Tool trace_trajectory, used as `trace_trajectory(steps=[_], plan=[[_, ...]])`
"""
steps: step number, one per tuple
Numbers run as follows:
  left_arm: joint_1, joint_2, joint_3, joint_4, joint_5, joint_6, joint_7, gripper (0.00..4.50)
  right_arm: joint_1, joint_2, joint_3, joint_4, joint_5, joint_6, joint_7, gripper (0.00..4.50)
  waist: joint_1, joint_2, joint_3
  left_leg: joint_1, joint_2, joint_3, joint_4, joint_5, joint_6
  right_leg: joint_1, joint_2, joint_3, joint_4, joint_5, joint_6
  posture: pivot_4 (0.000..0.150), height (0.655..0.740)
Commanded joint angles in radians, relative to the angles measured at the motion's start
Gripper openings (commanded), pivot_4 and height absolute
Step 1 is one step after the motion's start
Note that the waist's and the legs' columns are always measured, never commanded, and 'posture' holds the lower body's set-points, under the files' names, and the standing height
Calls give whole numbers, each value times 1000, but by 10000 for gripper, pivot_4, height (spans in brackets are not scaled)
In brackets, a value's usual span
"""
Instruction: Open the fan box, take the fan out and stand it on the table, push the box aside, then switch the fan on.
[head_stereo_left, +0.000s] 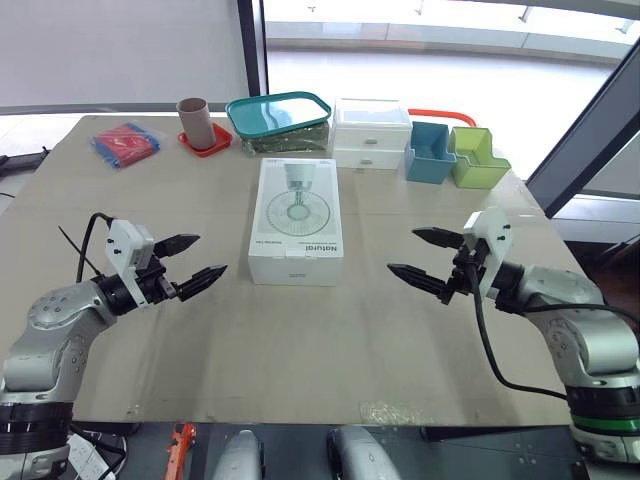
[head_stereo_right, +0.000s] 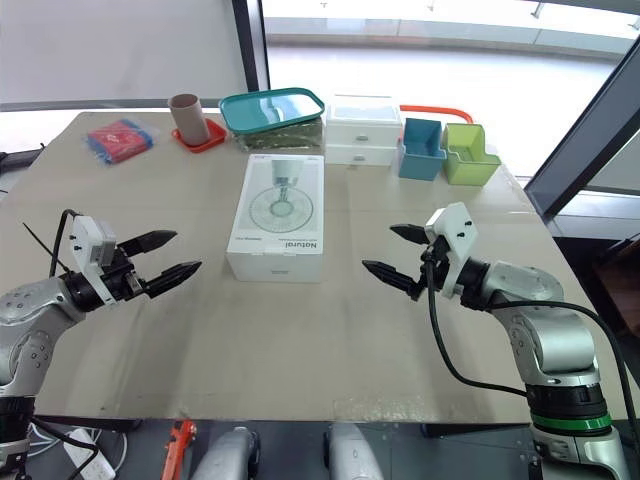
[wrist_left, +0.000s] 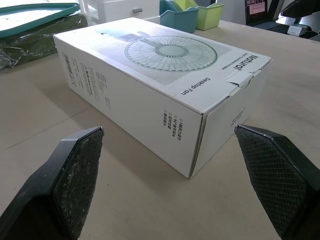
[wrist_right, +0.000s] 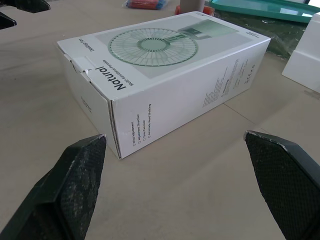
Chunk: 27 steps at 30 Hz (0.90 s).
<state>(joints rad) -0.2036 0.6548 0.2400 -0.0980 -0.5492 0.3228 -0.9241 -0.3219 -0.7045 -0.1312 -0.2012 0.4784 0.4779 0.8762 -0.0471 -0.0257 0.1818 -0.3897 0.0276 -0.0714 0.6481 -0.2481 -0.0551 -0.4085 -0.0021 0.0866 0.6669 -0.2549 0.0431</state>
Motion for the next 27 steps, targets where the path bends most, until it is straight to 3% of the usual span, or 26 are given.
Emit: trace_trajectory(steps=[1, 21, 25, 27], plan=[[-22, 3, 16, -10, -5, -11, 7, 44547, -13, 1, -23, -30, 17, -7, -3, 45000, 0, 0, 0, 0, 0, 0, 0, 0, 0, 0, 0, 0, 0, 0, 0, 1500, 7400], [-21, -8, 40, -48, -43, 26, 37, 44547, -50, 7, -8, -19, 26, 12, -10, 45000, 0, 0, 0, 0, 0, 0, 1, 0, 0, 0, 0, 0, 0, 0, 0, 1500, 7400], [-42, -22, 80, -43, -121, 41, 18, 37096, -73, 24, -29, -28, 58, 33, -27, 45000, 0, 0, 0, 0, 0, 0, 1, 0, 0, 0, 0, 0, 0, 0, 0, 1500, 7400], [-51, -20, 83, -41, -135, 43, 12, 28465, -84, 35, -31, -38, 71, 43, -35, 45000, -1, 0, 0, 0, 0, 0, 1, 0, 0, 0, 0, 0, 1, 0, 0, 1500, 7400]])
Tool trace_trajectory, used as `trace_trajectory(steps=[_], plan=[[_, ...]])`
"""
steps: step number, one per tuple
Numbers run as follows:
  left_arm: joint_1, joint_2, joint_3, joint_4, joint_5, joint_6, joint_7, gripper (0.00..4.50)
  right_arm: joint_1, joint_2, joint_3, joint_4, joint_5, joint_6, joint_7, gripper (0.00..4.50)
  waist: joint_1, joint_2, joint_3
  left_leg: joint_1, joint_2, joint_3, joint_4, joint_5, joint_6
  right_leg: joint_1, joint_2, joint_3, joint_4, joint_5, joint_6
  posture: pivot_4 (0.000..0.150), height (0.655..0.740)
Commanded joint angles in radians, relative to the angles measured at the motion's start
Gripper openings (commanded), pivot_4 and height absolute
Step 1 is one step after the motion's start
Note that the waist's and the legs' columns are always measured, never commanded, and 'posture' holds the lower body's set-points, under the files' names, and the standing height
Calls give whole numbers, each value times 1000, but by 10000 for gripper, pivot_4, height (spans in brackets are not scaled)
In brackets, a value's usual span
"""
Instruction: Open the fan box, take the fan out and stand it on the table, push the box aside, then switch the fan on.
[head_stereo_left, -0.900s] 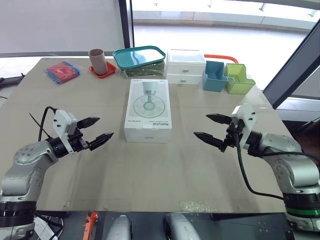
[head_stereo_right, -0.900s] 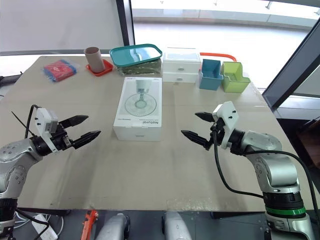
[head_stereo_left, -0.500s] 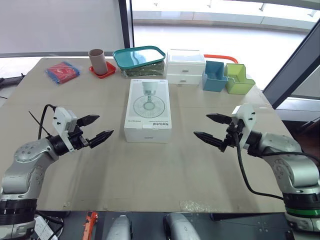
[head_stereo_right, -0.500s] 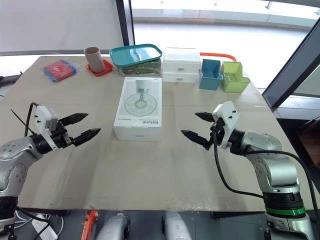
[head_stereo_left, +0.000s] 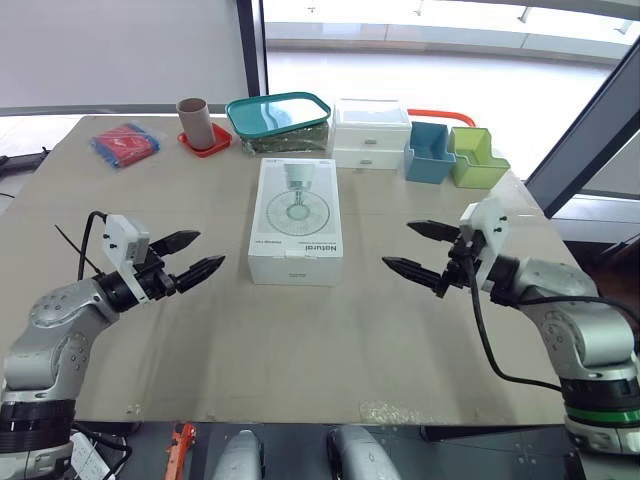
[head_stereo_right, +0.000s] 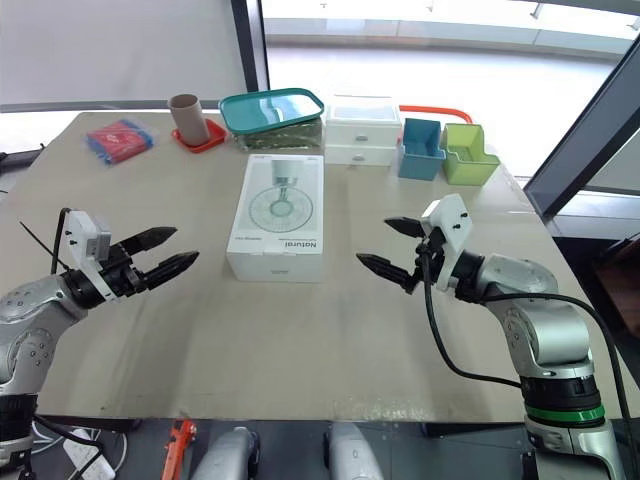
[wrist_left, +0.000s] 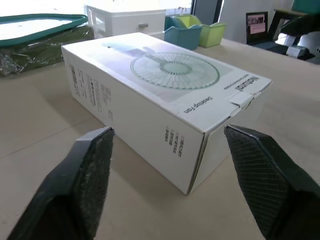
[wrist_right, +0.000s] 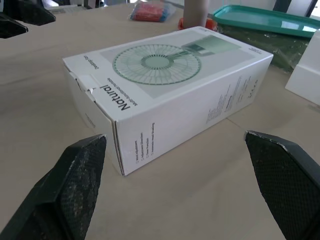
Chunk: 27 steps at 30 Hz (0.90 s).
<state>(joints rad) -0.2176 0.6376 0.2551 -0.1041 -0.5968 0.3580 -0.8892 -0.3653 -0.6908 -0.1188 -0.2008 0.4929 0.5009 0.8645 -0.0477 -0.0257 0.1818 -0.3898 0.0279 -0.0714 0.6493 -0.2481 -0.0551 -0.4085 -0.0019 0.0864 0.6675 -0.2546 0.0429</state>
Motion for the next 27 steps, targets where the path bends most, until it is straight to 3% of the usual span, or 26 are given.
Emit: trace_trajectory(steps=[1, 3, 4, 5, 8, 14, 27], plan=[[-41, 0, 65, -35, -87, 3, -29, 28465, -45, 25, -42, -47, 61, 22, -27, 45000, 0, 0, 0, 0, 0, 0, 0, 0, 0, 0, 0, 0, 0, 0, 0, 1500, 7400], [-58, 3, 56, -23, -82, -3, -35, 19061, -61, 35, -35, -65, 69, 27, -38, 45000, 1, 0, 0, 0, 0, -1, 0, 0, 0, 0, 0, -1, 0, 0, 0, 1500, 7400], [-80, 1, 47, -7, -70, -12, -32, 15775, -75, 45, -26, -78, 71, 30, -48, 39722, 1, 0, 0, 0, 0, 0, 0, 0, 0, 0, 0, 0, 0, 0, 0, 1500, 7400], [-109, -3, 23, 14, -52, -22, -38, 11766, -90, 56, -6, -97, 66, 31, -58, 37730, 0, 0, 0, 0, 0, 0, 0, 0, 0, 0, 0, 0, 0, 0, 0, 1500, 7400], [-157, -9, -24, 54, -18, -36, -57, 3358, -116, 76, 27, -123, 61, 35, -74, 37332, 1, 0, 0, 0, 0, -1, 0, 0, 0, 0, 0, -1, 0, 0, 0, 1500, 7400], [-356, -107, -162, 290, 117, -153, -83, 3358, -164, 130, 103, -149, 44, 27, -82, 37332, 1, 0, 0, -1, 0, -1, 2, 0, 0, 0, 0, -1, 1, 1, 0, 1500, 7400], [-489, -165, -245, 575, 274, -302, -109, 3358, -173, 185, 231, -175, -43, 20, -119, 37332, 1, 0, 0, -3, 0, -5, 3, -1, 1, -1, 0, -4, 2, 1, -1, 1500, 7400]])
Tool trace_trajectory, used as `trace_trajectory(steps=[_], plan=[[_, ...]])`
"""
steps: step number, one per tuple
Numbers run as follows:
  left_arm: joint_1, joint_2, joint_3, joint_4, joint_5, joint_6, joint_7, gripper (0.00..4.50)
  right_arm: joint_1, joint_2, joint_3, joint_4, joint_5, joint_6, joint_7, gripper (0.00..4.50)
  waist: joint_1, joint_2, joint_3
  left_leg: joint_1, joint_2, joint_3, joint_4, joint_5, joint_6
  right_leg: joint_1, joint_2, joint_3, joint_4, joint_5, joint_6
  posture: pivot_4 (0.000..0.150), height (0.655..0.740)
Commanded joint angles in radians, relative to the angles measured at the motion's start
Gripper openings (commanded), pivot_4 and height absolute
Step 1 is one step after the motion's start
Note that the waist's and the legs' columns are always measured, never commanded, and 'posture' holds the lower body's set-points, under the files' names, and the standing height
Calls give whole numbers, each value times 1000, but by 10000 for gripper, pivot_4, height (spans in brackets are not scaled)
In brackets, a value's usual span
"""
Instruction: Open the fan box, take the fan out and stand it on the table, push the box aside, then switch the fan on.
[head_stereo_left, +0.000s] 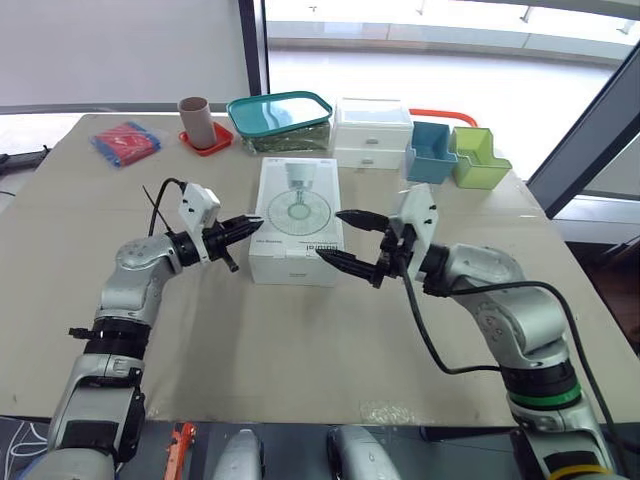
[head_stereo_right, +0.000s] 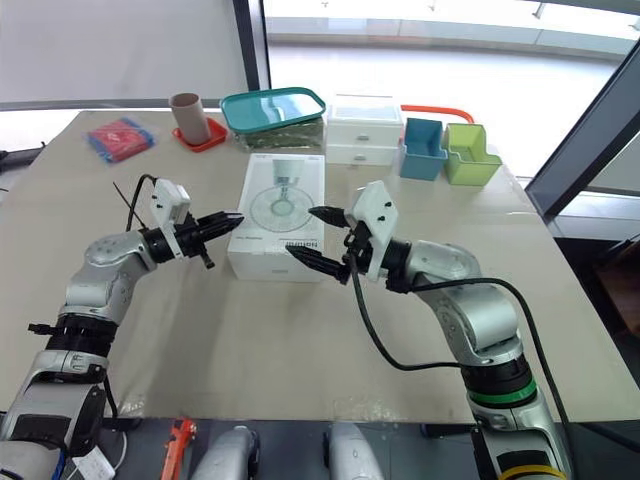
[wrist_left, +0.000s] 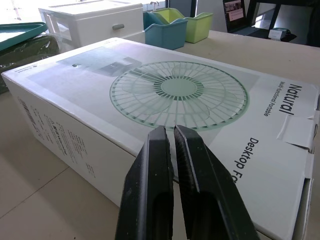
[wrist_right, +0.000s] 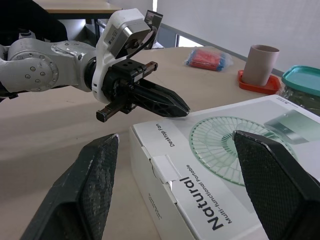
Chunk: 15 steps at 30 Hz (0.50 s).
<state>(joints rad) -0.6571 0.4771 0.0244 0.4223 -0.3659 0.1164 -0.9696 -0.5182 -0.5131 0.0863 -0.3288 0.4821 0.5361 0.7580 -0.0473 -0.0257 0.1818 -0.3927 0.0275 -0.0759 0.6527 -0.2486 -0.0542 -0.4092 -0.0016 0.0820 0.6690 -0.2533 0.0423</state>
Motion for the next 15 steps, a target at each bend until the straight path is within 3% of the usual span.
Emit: trace_trajectory(steps=[1, 9, 15], plan=[[-54, -2, -24, 66, 61, -71, -27, 3358, -23, 5, 45, -47, -49, -18, -10, 37332, 0, 0, 0, 0, 0, 0, 0, 0, 0, 0, 0, 0, 0, 0, 0, 1500, 7400], [-53, -20, -30, 100, 90, -111, -29, 3358, -75, -32, 206, 51, -322, -127, -43, 37332, 0, 0, 0, 0, -1, -1, 1, 1, -1, 0, 0, -1, 1, 0, 0, 1500, 7400], [-15, -34, -26, 60, 83, -103, -21, 3358, -102, 15, 220, 111, -381, -154, -61, 37332, 0, 0, 0, 0, -1, -1, 1, 1, -1, 0, -1, -1, 1, 0, 0, 1500, 7400]])
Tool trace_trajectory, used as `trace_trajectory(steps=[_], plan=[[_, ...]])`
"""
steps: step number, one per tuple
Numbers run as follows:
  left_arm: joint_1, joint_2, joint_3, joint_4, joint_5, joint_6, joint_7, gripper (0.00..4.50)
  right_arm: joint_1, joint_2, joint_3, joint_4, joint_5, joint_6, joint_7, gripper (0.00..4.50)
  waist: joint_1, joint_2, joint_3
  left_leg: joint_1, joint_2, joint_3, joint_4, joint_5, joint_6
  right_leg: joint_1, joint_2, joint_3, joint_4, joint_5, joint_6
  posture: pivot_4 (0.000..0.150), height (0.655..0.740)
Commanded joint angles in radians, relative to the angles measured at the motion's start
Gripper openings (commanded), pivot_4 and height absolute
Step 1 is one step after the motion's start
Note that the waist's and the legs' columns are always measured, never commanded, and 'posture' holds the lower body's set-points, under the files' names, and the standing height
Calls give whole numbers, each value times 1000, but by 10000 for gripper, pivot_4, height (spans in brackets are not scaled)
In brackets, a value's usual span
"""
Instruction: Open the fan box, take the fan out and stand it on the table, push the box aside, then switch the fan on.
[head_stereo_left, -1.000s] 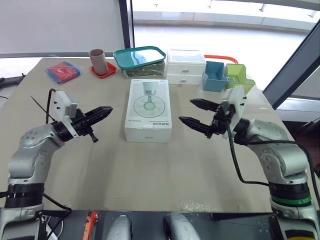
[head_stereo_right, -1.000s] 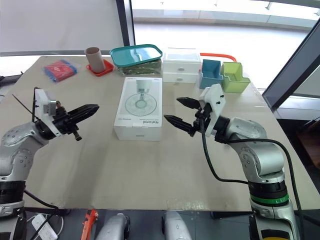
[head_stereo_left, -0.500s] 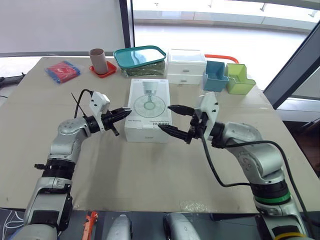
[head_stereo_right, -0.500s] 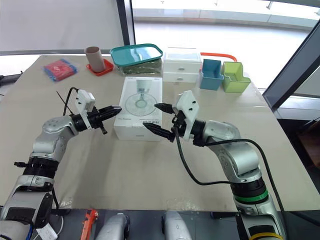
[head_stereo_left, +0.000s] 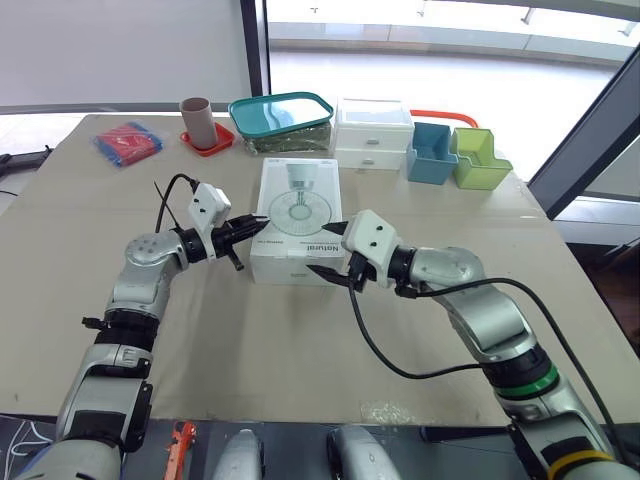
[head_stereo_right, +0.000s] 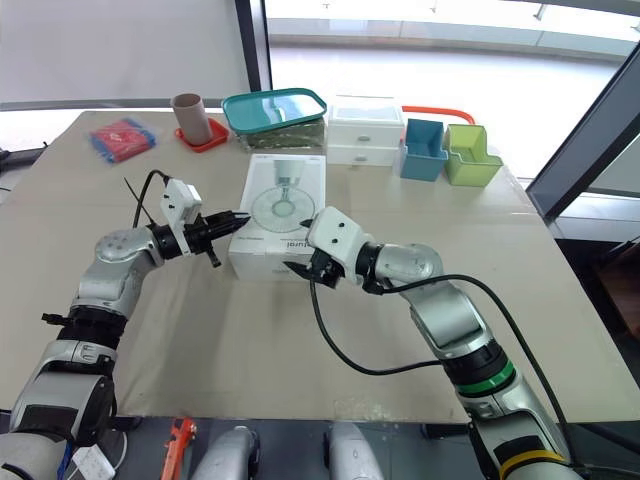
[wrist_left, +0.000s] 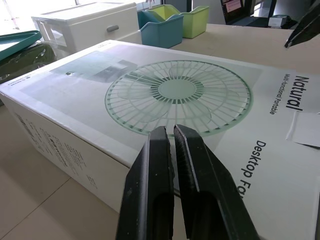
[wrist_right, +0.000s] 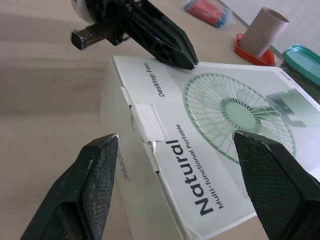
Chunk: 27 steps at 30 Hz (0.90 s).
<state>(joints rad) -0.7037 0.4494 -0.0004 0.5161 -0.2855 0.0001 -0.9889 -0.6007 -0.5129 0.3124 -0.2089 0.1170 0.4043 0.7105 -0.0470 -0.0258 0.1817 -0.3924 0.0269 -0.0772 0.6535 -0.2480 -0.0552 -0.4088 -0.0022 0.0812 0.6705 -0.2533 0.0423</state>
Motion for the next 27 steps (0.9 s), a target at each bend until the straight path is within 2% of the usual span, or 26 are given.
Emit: trace_trajectory(steps=[1, 10, 13, 27], plan=[[41, -11, 1, -42, -2, 17, 0, 3358, -16, 18, 1, -1, -31, -31, -11, 37332, 0, 0, 0, 0, 0, 0, 0, 0, 0, 0, 0, 0, 0, 0, 0, 1500, 7400], [39, -16, 8, -41, 5, 13, 11, 3358, -42, 43, 19, 53, -96, -75, 7, 37332, 0, 0, 0, 1, 0, -1, 1, 0, 0, 0, 0, -1, 1, 0, 0, 1500, 7400], [40, -15, 8, -41, 6, 11, 10, 3358, -40, 80, 20, 121, -108, -116, -12, 37332, 0, 0, 0, 1, 0, -1, 1, 0, 0, 0, 0, -1, 2, 0, 0, 1500, 7400], [66, -19, 8, -62, 3, 10, 14, 3358, -79, 93, 42, 113, -214, -67, -26, 37332, 0, 0, 0, 1, 0, -2, 1, 0, -1, 0, 0, -1, 2, 0, 0, 1500, 7400]])
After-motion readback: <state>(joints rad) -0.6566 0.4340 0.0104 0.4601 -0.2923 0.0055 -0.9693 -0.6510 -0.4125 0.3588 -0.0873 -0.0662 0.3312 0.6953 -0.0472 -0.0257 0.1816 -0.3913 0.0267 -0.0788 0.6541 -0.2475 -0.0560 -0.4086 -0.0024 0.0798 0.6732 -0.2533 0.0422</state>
